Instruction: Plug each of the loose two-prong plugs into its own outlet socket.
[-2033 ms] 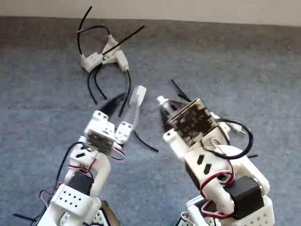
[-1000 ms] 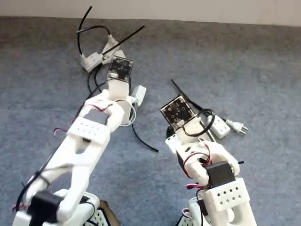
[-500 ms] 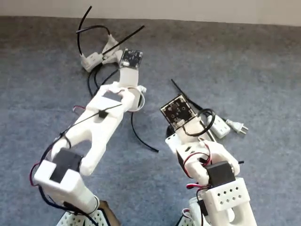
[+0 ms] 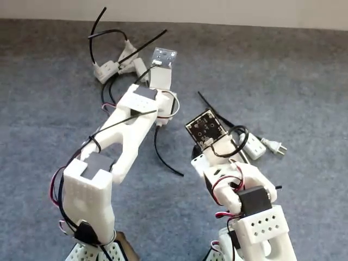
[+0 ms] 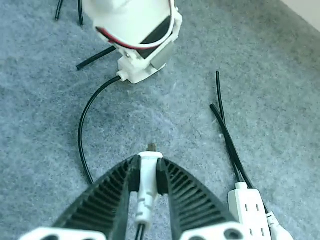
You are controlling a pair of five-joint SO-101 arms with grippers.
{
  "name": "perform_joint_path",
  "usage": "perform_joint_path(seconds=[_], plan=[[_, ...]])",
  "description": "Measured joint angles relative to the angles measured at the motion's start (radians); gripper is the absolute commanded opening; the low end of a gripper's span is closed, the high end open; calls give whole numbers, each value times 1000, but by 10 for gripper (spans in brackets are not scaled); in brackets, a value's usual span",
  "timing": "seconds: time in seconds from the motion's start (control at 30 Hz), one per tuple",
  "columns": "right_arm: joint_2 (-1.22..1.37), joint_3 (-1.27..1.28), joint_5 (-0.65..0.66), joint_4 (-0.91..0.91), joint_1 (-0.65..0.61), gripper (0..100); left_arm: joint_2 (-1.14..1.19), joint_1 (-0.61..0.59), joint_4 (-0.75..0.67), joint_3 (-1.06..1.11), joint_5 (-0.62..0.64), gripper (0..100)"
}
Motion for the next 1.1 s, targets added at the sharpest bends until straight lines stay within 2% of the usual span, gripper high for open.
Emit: perform_joint_path(seconds=[0.17,0.3,0.43,1.1], plan=[[0,0,0,0,0,8,8,0,29,-21,-2,122],[0,0,0,0,0,8,-18,0,80,-20,-8,180],[0,0,0,0,0,8,-25,-8,121,-17,-25,181],[0,0,0,0,0,8,-23,-55,133,-15,-31,196]])
